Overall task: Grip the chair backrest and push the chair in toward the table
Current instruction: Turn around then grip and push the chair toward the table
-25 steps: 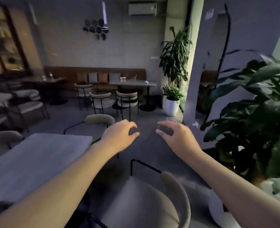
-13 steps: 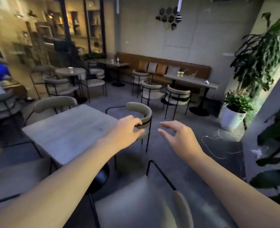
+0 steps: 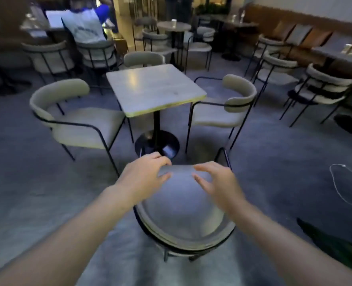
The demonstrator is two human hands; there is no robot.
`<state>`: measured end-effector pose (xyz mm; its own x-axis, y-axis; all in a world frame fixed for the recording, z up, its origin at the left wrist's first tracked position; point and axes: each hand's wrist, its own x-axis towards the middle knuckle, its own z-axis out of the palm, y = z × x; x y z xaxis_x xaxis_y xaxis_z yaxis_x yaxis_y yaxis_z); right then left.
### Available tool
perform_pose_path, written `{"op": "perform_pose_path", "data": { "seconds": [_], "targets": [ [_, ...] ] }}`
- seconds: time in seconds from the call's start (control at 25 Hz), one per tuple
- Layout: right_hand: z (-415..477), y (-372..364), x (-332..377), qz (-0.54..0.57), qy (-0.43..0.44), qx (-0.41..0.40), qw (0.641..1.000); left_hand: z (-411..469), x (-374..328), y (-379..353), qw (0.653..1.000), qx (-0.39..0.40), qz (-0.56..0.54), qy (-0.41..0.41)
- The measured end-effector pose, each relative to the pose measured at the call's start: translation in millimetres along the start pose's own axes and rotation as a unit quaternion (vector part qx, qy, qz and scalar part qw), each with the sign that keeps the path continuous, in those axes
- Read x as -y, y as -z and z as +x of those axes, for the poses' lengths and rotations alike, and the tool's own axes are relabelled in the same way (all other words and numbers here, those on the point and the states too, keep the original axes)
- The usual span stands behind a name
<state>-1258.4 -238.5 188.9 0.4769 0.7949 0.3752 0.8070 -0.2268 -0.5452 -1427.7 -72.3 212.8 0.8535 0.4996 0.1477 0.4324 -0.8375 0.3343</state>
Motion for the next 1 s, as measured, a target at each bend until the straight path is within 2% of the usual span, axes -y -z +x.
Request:
{"op": "perform_pose_path", "data": {
  "seconds": [0.2, 0.4, 0.68, 1.0],
  "targets": [
    [-102.8, -93.1, -45.9, -0.026, 0.012, 0.075, 0.997, -80.9, 19.7, -111.8, 0.998, 0.059, -0.010, 0.032],
    [-167.3, -146.4, -67.7, -0.049, -0.016, 0.100, 0.994, -131.3, 30.3, -174.8, 0.997, 0.078, -0.010, 0.012],
    [-178.9, -154.2, -83.9, -0.136, -0.024, 0.070, 0.988, -120.0, 32.7, -196.8, 0.999, 0.028, 0.016, -0.014],
    [-172.3, -157.8, -88.5, -0.120, -0.008, 0.060, 0.991, -95.1, 32.5, -213.4, 0.995, 0.067, 0.058, -0.051]
  ]
}}
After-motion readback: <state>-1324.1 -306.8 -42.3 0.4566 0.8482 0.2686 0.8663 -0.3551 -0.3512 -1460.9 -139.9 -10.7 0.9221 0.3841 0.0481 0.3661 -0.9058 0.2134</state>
